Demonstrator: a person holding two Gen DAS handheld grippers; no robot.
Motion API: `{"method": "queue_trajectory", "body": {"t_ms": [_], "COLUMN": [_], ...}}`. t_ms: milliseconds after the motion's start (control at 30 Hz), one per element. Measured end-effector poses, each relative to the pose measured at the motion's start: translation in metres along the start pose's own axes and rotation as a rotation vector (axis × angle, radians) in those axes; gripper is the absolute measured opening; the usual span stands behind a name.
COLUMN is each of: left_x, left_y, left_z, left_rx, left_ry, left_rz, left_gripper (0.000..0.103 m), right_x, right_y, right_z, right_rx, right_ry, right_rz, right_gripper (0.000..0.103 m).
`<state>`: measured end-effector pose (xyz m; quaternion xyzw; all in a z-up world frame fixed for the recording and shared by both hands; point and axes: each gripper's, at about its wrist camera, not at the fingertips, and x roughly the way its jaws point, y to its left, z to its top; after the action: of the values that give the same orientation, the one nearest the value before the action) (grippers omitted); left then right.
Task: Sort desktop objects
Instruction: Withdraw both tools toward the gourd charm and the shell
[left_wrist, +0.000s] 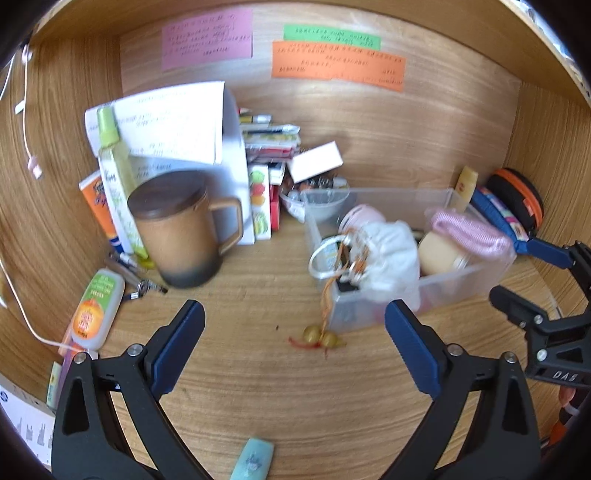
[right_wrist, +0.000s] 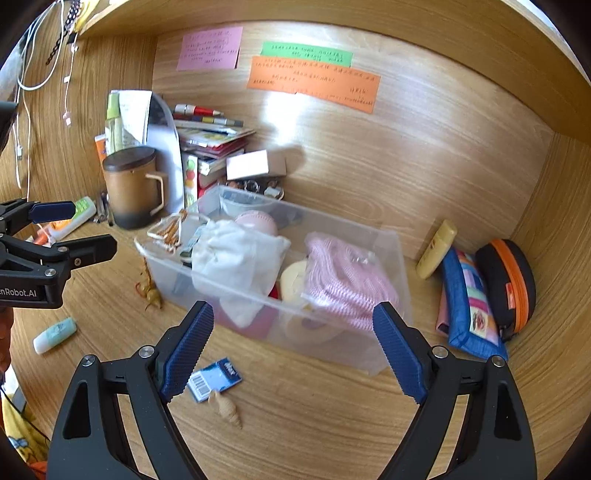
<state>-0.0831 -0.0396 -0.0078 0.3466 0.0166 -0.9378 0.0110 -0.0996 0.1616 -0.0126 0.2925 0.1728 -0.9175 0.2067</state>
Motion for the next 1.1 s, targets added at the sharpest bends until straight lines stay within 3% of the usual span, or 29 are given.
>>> {"method": "queue_trajectory", "body": {"t_ms": [367, 667, 800, 1000, 1100], "left_x": [0.042, 0.075, 0.082, 0.093, 0.097], "left_y": [-0.001, -0.013, -0.015, -0.012, -0.011], "left_z": [-0.029, -0.031, -0.032, -0.033, -0.032], "left_rx": [0.017, 0.099, 0.107, 0.081, 0.084], "left_ry": [0.155, 0.269, 0.29, 0.325, 0.324], "left_rz": [-0.052, -0.076, -0.075, -0.093, -0.079], "left_gripper": [0.099, 0.099, 0.099, 0.099, 0.099], "right_x": [0.004, 0.034, 0.04, 0.036, 0.037], "right_y": [0.014, 0.018, 0.024, 0.027, 0.025], "right_z": [-0.027, -0.06, -0.066, -0.073, -0.076], "right_rx": [-0.04, 0.024, 0.012, -0.025, -0.032], "right_ry": [0.067, 0.195, 0.224, 0.199, 0.211], "right_rz": [-0.007, 0.069, 0.099, 0.08, 0.094], "right_gripper": [0.086, 0.086, 0.086, 0.084, 0.078]}}
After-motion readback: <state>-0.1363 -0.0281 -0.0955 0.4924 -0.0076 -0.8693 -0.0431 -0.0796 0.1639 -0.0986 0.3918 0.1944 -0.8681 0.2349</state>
